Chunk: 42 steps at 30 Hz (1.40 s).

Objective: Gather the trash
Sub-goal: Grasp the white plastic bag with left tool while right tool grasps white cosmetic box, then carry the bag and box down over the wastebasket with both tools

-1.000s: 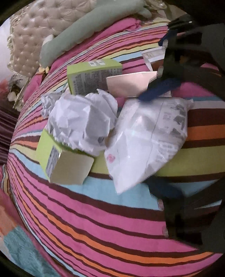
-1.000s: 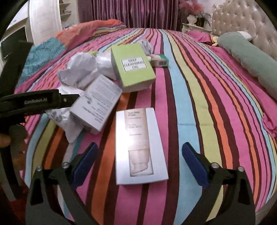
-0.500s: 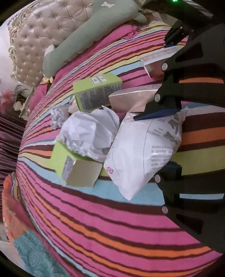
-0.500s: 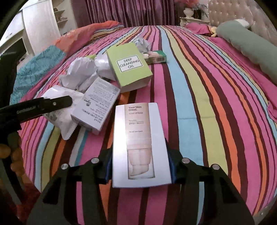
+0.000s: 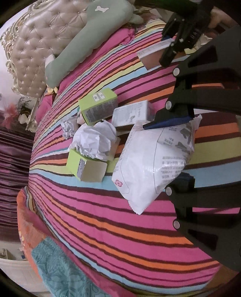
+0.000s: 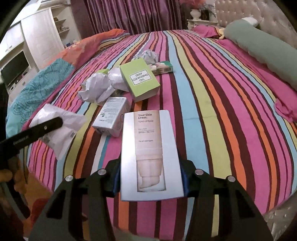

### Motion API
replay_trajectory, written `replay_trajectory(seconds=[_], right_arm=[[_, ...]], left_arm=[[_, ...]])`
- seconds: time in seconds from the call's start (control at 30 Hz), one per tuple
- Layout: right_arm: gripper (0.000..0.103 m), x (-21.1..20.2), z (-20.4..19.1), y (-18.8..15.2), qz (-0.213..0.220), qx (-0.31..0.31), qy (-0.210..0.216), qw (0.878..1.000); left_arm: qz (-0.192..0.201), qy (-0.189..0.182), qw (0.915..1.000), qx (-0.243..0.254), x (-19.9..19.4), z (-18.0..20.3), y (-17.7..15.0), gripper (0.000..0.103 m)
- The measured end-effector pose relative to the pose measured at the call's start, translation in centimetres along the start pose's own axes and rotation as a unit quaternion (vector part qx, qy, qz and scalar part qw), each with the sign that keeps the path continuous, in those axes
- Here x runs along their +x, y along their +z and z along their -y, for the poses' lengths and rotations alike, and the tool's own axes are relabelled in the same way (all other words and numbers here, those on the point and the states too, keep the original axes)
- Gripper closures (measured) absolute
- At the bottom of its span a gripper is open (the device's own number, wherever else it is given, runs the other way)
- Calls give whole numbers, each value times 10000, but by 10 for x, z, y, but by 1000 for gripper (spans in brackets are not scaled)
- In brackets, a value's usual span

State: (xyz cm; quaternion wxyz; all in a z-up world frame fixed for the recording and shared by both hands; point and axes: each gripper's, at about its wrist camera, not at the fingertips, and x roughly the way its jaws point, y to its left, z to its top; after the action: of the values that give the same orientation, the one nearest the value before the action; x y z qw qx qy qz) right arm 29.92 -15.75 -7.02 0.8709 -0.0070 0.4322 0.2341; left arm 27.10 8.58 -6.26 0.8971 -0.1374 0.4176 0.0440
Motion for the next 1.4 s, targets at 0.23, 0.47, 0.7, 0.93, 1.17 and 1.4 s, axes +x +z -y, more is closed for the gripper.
replay_trajectory(seconds=[0.23, 0.47, 0.7, 0.93, 1.17, 1.4], right_arm=[[56, -27, 3, -16, 37, 199, 114, 9997], [56, -55, -4, -41, 66, 209, 185, 9996], [56, -74, -17, -67, 4, 203, 351, 9992], [56, -83, -33, -99, -200, 119, 477, 9986], [56, -78, -43, -139, -584, 192, 558, 9965], [56, -47, -44, -184, -1386, 583, 666, 9864]], left_arm=[[3, -26, 10000, 21, -31, -2, -29, 64], [1, -76, 9998, 183, -62, 1, -64, 64], [-23, -133, 9994, 332, -90, 7, -100, 64], [-241, -228, 9983, 487, -108, 16, -146, 64], [-633, -254, 9952, 694, -101, 25, -193, 64], [-1210, -208, 9895, 757, -74, 25, -233, 64]])
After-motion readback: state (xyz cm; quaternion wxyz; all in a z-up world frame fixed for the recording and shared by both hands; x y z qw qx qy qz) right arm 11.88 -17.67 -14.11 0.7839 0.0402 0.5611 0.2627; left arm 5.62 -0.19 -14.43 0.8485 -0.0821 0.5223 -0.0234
